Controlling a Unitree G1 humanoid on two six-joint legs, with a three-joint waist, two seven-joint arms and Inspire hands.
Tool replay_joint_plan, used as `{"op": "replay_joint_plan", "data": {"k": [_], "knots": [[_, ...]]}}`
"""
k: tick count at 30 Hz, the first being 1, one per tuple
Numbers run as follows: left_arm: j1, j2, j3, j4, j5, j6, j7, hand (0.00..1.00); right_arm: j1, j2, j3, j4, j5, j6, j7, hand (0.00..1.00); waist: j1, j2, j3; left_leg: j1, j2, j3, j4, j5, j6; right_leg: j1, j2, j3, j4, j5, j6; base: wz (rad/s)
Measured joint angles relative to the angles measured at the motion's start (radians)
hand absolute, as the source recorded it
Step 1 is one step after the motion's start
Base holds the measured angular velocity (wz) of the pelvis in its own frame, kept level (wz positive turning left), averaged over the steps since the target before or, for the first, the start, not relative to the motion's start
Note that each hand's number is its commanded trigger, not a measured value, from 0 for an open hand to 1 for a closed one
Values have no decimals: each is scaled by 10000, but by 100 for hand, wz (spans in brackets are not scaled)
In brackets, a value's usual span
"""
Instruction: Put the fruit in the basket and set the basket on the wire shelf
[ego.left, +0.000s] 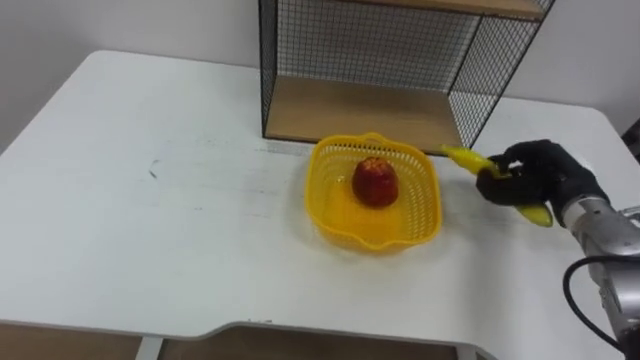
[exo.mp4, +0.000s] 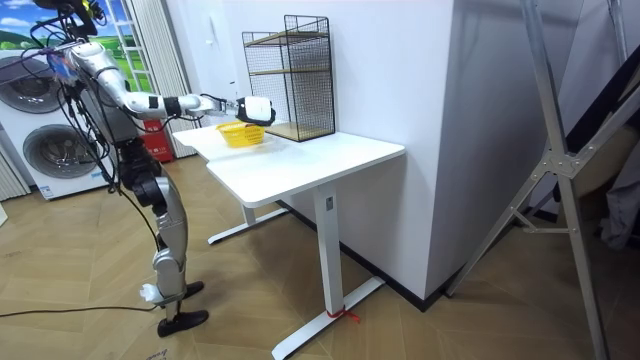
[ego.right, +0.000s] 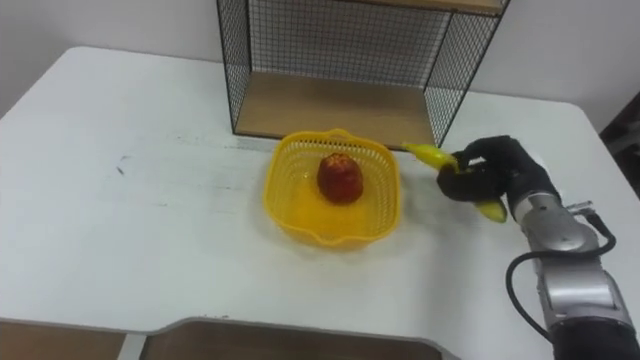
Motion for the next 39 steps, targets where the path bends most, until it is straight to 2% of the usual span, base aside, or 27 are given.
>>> {"op": "replay_joint_plan", "data": {"k": [5, 7, 10, 13, 19, 22, 28, 32, 37, 39], "knots": [[35, -90, -6, -30, 0, 181, 178, 0, 68, 183, 6, -418, 1122, -2, -375, 100, -4, 84, 27, -101, -6, -15, 7, -9, 5, -52, 6, -17, 10, 0, 0, 0], [58, -111, -25, -52, -1, 238, 183, 0, 67, 230, 11, -569, 1138, 1, -491, 100, -25, 118, -8, -148, -5, -17, 40, -8, 5, -83, 1, -10, 24, 0, 0, 0], [174, -171, -77, -83, -3, 310, 189, 0, 73, 324, 27, -799, 1143, 3, -661, 100, -127, 333, -91, -154, -6, -20, 71, -7, 5, -82, -4, -7, 43, 0, 0, 0], [221, -167, -73, -85, -5, 320, 323, 0, 73, 409, 89, -1044, 1144, 3, -774, 100, -211, 402, -92, -152, 6, -28, 92, 1, -4, -73, 7, -1, 47, 0, 0, 0], [242, -193, -85, -85, 0, 302, 345, 0, 72, 409, 157, -1279, 1049, -6, -951, 100, -161, 296, -59, -148, -5, -16, 89, 1, -4, -76, 61, 19, 46, 0, 0, -1], [265, -237, -87, -84, -2, 279, 349, 0, 71, 409, 333, -1569, 516, -9, -862, 100, -162, 283, -51, -119, -5, 37, 32, 1, -3, -104, 53, -1, 42, 0, 0, -6], [219, -285, -96, -82, -2, 83, 346, 0, 69, 427, 820, -2331, -581, -31, -395, 100, -53, 211, 8, -55, 11, 87, -59, 2, -3, -99, 50, 6, 36, 0, 0, -1], [131, -283, -96, -92, 0, -57, 346, 0, 68, 433, 941, -2708, -1137, -48, 76, 100, 129, 91, 66, -69, 6, 67, -86, 1, -3, -129, 48, -27, 33, 0, 0, 1], [90, -274, -156, -75, -2, -71, 323, 0, 67, 433, 1371, -3009, -1759, -67, 745, 100, 141, 31, 24, -156, 2, 53, -13, 3, -1, -224, 7, -31, 33, 0, 0, 0], [56, -222, -449, -79, -5, -78, 289, 0, 55, 432, 1535, -3009, -2203, -68, 1043, 100, 157, 52, 38, -172, -3, 52, -14, 3, -1, -235, 8, -18, 36, 0, 0, 0]]}}
